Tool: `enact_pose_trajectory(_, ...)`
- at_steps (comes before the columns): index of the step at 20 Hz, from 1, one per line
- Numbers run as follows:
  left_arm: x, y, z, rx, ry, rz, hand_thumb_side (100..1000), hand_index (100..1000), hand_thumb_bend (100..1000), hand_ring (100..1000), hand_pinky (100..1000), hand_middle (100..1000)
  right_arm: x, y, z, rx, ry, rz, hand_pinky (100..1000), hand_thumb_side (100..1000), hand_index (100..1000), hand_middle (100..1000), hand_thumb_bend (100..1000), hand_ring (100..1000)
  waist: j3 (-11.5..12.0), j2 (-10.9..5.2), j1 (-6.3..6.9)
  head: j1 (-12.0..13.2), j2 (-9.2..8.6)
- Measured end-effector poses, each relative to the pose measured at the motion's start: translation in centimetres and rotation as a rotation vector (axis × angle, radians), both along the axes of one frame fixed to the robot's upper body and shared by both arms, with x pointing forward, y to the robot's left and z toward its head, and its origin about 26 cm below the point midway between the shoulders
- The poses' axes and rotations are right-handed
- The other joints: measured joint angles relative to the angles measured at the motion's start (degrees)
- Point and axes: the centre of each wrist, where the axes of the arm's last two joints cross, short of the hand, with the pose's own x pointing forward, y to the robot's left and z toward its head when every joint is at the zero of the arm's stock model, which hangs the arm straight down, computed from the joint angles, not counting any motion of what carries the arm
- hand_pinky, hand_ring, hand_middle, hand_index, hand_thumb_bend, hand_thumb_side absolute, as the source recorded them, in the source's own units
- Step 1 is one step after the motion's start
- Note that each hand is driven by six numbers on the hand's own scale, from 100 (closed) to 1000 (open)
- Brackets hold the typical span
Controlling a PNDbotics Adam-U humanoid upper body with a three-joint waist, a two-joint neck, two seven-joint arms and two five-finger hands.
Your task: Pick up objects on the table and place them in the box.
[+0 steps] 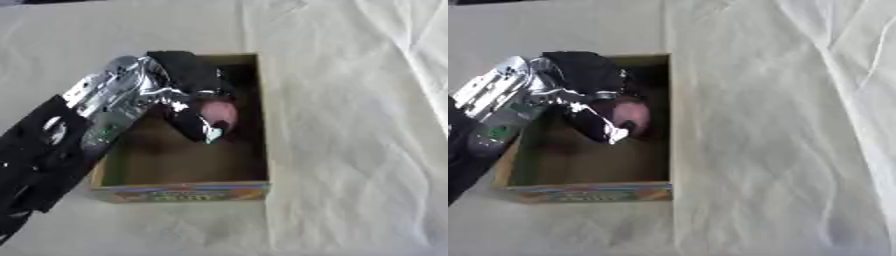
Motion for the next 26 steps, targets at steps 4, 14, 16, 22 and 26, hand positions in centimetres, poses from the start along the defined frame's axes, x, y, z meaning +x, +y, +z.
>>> enact_pose_trajectory(4,0.3,0.1,-0.3,0.042,-0.006,0.001,765,924,224,724,525,776,0.0,0.0,0.0,0.000,0.000,0.000,618,1000,863,726,100,743,-0.03,-0.07,-0.02,0.07,0.00)
enact_pose_trajectory(14,-2.2,0.3,3.2,-0.117,-0.184,-0.033,685,882,100,684,490,734,0.0,0.0,0.0,0.003,0.001,-0.002,618,1000,863,725,100,743,0.32,-0.46,-0.18,0.03,-0.02)
enact_pose_trajectory(16,-3.1,0.6,4.2,-0.193,-0.244,-0.044,634,847,100,659,468,703,0.0,0.0,0.0,0.003,0.002,-0.002,618,1000,863,725,100,743,0.34,-0.47,-0.22,0.02,-0.04)
enact_pose_trajectory(22,-4.5,1.9,5.9,-0.382,-0.336,-0.030,624,795,100,603,440,650,0.0,-0.1,-0.1,0.006,0.004,-0.006,617,1000,862,725,100,743,0.66,-0.50,-0.38,-0.24,-0.05)
enact_pose_trajectory(26,-5.3,3.7,6.8,-0.566,-0.418,-0.002,607,770,100,562,436,615,0.0,-0.1,-0.1,0.010,0.000,-0.008,617,1000,862,725,100,743,0.81,-0.54,-0.61,-0.46,-0.01)
